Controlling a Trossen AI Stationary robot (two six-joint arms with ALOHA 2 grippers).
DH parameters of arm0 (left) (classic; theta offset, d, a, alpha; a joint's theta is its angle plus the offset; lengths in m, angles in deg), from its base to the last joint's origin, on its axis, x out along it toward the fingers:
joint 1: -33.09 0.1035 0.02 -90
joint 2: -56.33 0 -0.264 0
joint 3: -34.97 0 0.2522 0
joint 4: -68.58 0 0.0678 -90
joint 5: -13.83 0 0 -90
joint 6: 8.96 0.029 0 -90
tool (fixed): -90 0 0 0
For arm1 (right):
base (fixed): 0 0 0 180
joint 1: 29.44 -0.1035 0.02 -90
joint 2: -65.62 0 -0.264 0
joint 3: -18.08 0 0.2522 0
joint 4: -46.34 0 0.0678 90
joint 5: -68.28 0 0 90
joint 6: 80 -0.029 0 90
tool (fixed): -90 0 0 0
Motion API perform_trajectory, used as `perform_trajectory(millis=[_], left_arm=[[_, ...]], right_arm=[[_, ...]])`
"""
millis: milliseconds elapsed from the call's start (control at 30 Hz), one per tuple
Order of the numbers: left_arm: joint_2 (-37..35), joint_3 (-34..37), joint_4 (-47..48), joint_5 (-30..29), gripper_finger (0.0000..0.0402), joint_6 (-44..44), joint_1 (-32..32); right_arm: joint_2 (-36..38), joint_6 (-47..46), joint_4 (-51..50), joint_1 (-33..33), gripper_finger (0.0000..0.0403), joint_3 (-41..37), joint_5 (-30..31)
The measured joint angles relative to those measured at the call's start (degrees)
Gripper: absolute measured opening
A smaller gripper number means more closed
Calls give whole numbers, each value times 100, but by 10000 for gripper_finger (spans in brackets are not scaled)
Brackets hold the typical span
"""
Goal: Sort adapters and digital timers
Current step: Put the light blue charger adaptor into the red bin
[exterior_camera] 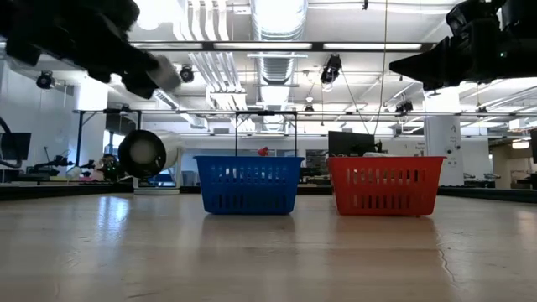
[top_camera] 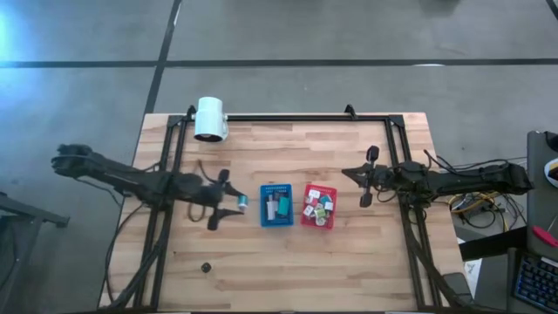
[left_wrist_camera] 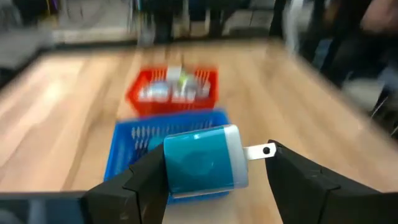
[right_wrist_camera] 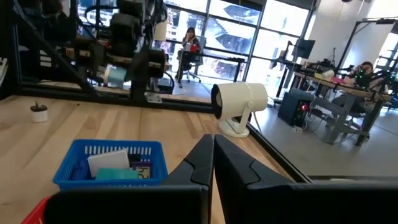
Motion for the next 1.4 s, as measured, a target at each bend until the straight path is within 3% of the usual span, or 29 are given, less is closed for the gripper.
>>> perform_trajectory(millis=[133,433,800,900,1133,1400], left_arm=[[-860,851,-915,54,228,-201,-1],[-2093,1673,-932,25,228,-209,6],[-2320,1923,-930,20,229,-124,7],[-2317,1911,-926,-228,229,-297,7],[-2036,1162,-430,-510,229,-511,9],[-504,-441,-145,-627,229,-177,11]], right_arm=[[-53,0,7,0,8,0,0],[-56,10,84,0,8,0,7],[-59,-90,84,0,8,0,11],[-59,-64,84,0,8,0,13],[-59,-131,91,0,8,0,17],[-59,-87,150,0,8,0,24]])
